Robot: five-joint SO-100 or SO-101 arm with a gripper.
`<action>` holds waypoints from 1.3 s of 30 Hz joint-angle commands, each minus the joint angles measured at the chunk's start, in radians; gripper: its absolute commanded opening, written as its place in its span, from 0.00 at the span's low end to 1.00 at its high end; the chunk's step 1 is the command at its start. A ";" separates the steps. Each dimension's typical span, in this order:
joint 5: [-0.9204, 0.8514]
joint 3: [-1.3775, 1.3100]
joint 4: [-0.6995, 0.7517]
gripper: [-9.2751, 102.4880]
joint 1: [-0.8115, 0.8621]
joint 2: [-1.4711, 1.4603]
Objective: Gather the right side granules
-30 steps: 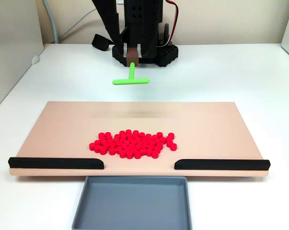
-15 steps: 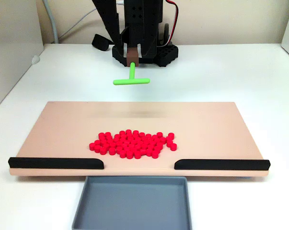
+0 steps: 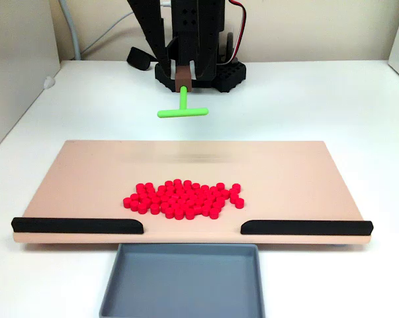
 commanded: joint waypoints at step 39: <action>0.063 -0.038 -0.038 0.08 -0.012 0.100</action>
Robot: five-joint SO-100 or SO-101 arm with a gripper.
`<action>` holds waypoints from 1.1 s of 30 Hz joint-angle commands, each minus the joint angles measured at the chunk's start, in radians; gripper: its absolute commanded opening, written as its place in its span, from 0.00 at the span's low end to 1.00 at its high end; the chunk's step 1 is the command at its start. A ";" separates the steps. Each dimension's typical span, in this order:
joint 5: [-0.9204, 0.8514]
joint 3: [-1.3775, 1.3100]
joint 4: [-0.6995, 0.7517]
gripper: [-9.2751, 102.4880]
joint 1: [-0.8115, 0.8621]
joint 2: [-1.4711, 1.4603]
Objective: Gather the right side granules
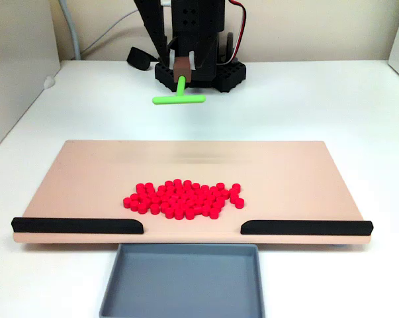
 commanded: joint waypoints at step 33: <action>-0.868 -0.031 -0.026 0.08 0.227 -0.038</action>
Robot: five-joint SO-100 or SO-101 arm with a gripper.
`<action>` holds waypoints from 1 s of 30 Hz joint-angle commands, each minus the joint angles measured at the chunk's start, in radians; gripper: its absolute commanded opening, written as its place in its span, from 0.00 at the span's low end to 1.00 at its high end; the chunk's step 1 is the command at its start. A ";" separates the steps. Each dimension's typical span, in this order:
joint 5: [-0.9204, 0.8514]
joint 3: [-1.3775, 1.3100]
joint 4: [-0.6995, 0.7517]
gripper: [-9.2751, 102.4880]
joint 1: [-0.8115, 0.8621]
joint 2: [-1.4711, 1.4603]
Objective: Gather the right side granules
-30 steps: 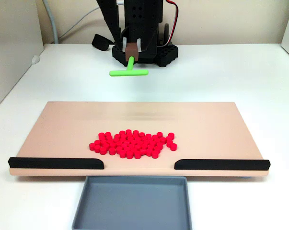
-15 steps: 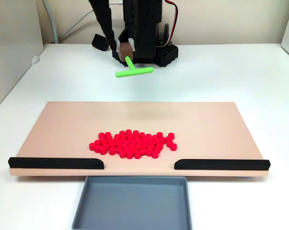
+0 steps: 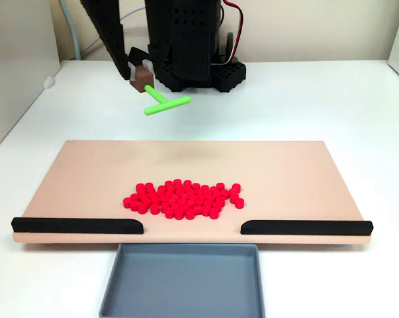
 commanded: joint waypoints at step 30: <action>-0.853 -0.219 -0.054 0.08 0.230 -0.244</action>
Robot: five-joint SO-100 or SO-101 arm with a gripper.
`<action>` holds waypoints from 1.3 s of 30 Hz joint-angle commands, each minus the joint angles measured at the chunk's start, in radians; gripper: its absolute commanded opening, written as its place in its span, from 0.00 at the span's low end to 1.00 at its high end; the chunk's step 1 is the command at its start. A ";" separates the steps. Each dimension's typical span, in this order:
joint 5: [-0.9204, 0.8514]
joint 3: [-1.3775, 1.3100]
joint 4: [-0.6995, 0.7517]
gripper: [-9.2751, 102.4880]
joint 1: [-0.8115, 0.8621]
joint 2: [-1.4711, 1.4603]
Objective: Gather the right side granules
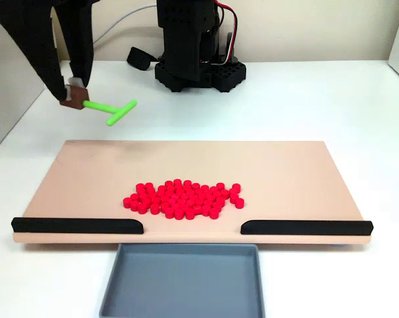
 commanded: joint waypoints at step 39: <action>-0.456 -0.295 -0.060 0.08 -0.029 -0.272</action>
